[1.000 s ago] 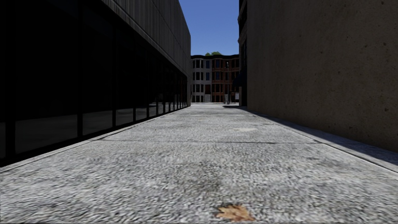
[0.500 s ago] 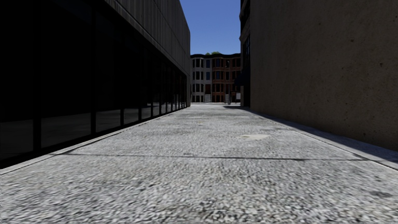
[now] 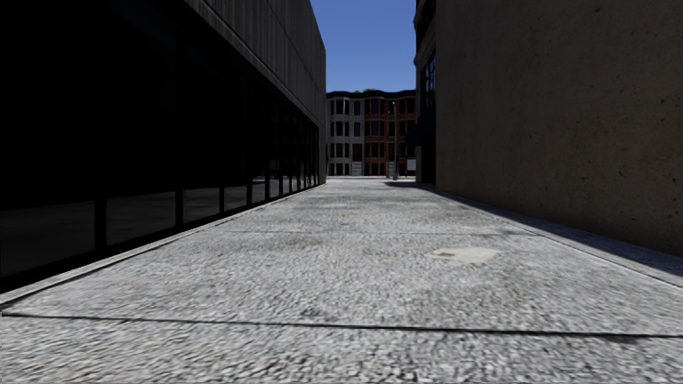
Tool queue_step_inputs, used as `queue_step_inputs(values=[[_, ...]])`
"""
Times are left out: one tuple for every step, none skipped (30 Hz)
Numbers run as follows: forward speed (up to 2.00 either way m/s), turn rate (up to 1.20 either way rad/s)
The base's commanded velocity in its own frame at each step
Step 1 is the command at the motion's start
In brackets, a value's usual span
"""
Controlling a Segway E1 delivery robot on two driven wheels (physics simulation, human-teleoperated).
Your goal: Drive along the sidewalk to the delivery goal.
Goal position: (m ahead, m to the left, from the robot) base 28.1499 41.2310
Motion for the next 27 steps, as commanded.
queue_step_inputs(values=[[2.0,0.0],[2.0,0.0],[2.0,0.0],[2.0,0.0],[2.0,0.0],[2.0,-0.49],[2.0,-0.98],[2.0,-1.03],[2.0,-1.05],[2.0,-0.99],[2.0,0.0],[2.0,0.0],[2.0,0.0],[2.0,0.0],[2.0,0.0],[2.0,0.0],[2.0,0.0],[2.0,0.0],[2.0,0.0],[2.0,0.0],[2.0,0.0],[2.0,0.0],[2.0,0.0],[2.0,0.0],[2.0,0.0],[2.0,0.0],[2.0,0.0]])
